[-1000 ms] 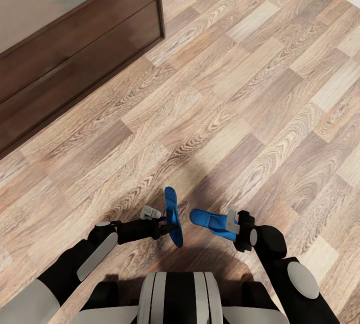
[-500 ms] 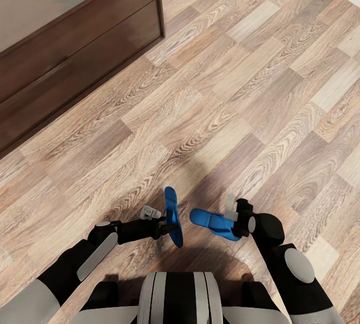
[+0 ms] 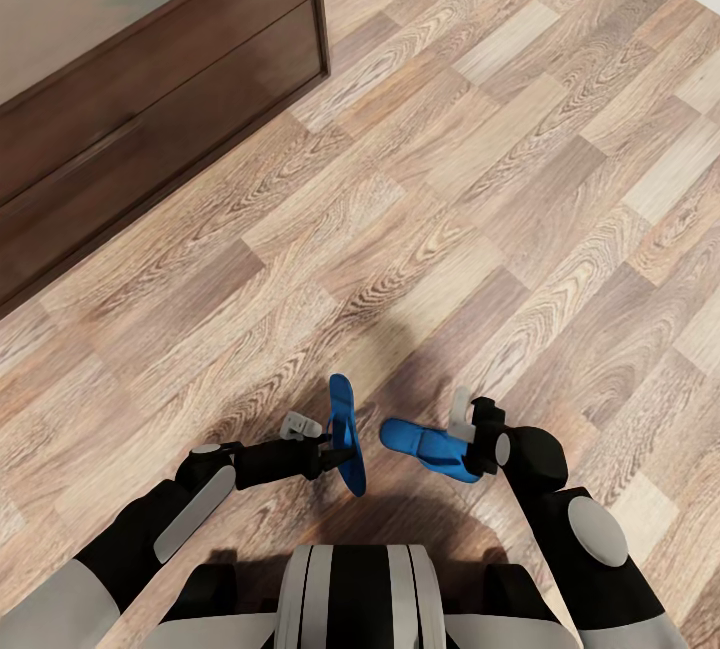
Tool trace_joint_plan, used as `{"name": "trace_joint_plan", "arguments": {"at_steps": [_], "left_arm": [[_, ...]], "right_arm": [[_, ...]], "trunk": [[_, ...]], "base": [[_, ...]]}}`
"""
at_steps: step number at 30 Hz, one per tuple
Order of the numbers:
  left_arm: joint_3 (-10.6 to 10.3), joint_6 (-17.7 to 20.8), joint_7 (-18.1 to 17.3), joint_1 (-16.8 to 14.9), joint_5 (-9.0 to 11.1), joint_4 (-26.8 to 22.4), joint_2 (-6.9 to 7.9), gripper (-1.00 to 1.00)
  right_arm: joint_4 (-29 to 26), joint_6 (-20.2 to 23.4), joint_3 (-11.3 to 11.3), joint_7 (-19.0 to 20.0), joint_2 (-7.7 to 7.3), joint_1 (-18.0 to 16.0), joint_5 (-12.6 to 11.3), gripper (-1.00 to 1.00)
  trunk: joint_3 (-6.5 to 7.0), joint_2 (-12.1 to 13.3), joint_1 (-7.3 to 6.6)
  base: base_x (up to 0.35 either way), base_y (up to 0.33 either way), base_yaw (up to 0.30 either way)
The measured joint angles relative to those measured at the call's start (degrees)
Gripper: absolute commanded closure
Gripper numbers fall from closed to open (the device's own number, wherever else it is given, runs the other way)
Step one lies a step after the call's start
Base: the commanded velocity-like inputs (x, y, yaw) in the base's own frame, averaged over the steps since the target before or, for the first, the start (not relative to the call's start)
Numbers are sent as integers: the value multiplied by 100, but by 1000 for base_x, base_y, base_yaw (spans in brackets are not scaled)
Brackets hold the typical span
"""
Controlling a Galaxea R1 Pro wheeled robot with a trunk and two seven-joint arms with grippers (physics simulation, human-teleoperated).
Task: In the bedroom, move the book from the bed onto either nightstand, and place the two sandals side by side next to the bed.
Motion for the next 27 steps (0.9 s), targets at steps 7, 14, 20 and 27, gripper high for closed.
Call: {"name": "trace_joint_plan", "arguments": {"at_steps": [7,14,20,27], "left_arm": [[0,-14,1,0,0,0,0,100],[2,-12,-4,2,0,-3,1,100],[0,-16,0,0,0,0,0,100],[1,-14,-6,1,12,-1,0,100]], "right_arm": [[0,0,1,0,0,0,0,-100],[6,0,2,-1,0,-1,-2,-100],[9,7,1,0,-1,0,0,-100],[25,9,1,-1,0,0,-1,-100]], "trunk": [[0,0,0],[0,0,0],[0,0,0],[0,0,0]], "base": [[0,0,0],[-24,154,0],[-2,30,0],[0,46,0]]}}
